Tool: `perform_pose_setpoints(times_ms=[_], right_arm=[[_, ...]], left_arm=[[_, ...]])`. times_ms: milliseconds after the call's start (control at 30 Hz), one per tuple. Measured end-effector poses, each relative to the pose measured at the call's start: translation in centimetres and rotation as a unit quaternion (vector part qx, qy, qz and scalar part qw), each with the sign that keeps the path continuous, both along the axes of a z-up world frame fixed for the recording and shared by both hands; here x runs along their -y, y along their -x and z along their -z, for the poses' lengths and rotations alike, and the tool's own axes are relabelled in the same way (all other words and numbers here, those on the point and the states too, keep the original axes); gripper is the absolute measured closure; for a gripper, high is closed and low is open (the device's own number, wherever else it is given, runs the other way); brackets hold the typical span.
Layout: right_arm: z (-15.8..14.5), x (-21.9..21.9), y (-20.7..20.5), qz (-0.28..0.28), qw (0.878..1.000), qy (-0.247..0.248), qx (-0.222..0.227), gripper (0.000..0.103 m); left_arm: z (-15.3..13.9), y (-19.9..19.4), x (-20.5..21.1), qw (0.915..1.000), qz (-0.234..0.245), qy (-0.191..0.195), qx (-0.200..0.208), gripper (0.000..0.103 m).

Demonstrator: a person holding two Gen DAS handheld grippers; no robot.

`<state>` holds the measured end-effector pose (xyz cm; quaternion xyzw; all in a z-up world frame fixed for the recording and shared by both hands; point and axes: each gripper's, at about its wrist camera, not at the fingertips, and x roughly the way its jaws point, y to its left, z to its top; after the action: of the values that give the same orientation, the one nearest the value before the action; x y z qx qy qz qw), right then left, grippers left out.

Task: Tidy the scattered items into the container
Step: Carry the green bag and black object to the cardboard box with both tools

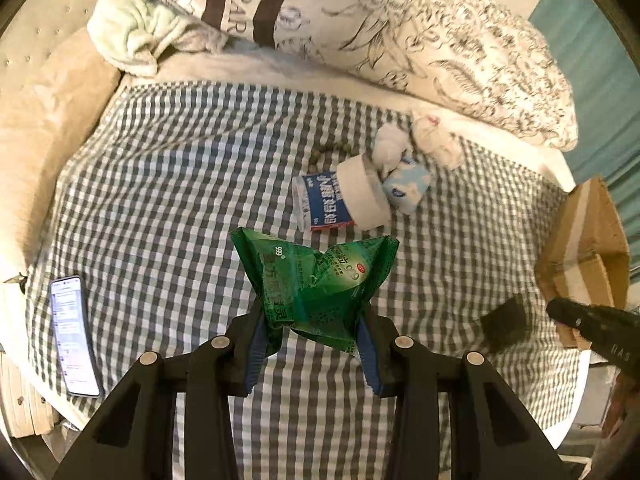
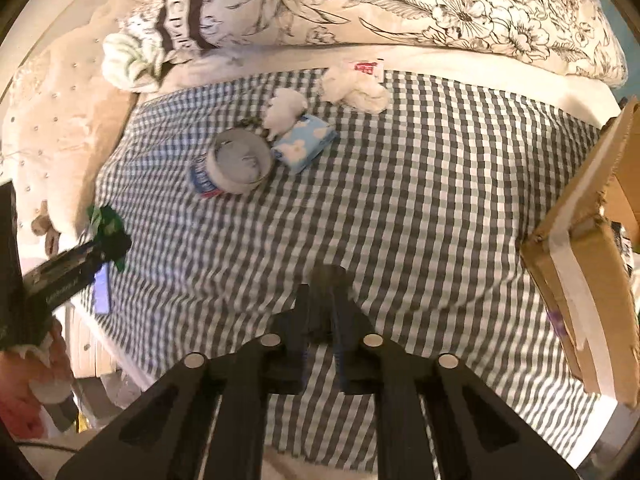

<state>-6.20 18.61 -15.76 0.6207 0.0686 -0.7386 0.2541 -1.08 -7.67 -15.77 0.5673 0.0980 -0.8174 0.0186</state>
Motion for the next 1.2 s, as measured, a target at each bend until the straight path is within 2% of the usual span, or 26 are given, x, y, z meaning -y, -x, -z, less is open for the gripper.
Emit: perform_pose_setpoints(times_ms=[133,167,233,267,300,433,500,600,667,800,933,967,1000,1033,1200], right_arm=[[-0.2,-0.5,-1.8,0.009,1.0,-0.01,-0.002,0.093],[0.1,-0.6,-2.2,0.012,1.0,-0.014,-0.003,0.09],[0.8,-0.9,-3.0,0.03,0.999,-0.021,-0.004,0.07],[1.3,-1.1,-3.3,0.043,0.999,-0.025,-0.006,0.052],[1.7,-1.2,-3.6,0.052,0.998,-0.026,-0.004,0.046],[4.2,0.1,-4.7,0.052,0.998,-0.027,0.017,0.045],[5.7,1.3,-5.1,0.049,0.998,-0.037,0.027,0.039],[7.7,2.8,-5.0,0.048,0.997,-0.043,0.034,0.036],[9.2,3.1,-4.4,0.071,0.995,-0.049,0.055,0.036],[11.0,2.7,-3.0,0.143,0.986,-0.022,0.088,0.036],[13.1,3.1,-1.7,0.183,0.976,-0.032,0.116,0.036],[13.5,3.2,-1.6,0.185,0.974,-0.037,0.122,0.036],[13.9,3.5,-1.5,0.182,0.974,-0.046,0.126,0.045],[14.2,3.8,-1.4,0.173,0.975,-0.057,0.128,0.046],[13.2,4.4,-2.6,0.127,0.983,-0.068,0.113,0.047]], left_arm=[[-1.4,-0.8,-0.2,0.9995,0.03,-0.009,-0.01,0.063],[-1.5,-0.9,-0.2,0.9992,0.038,-0.009,-0.01,0.063],[-1.7,-1.3,-0.3,0.9984,0.054,-0.007,-0.014,0.063],[-1.8,-1.5,-0.2,0.998,0.061,-0.003,-0.016,0.063],[-1.8,-1.8,-0.1,0.9976,0.067,0.0,-0.017,0.063],[-1.2,-2.9,0.9,0.9973,0.073,0.005,-0.004,0.063],[-0.9,-3.3,1.6,0.9975,0.069,0.009,0.003,0.063],[-0.2,-3.7,2.9,0.9983,0.056,0.013,0.012,0.063],[0.3,-3.9,3.7,0.9987,0.045,0.015,0.02,0.063],[1.2,-4.1,4.6,0.9988,0.031,0.022,0.031,0.063],[2.1,-4.0,5.2,0.9986,0.025,0.02,0.042,0.063],[2.2,-3.9,5.3,0.9986,0.024,0.021,0.042,0.062],[2.2,-3.8,5.4,0.9986,0.024,0.021,0.043,0.063],[2.2,-3.6,5.5,0.9986,0.024,0.021,0.043,0.063],[1.7,-2.7,5.8,0.9988,0.026,0.018,0.036,0.063]])
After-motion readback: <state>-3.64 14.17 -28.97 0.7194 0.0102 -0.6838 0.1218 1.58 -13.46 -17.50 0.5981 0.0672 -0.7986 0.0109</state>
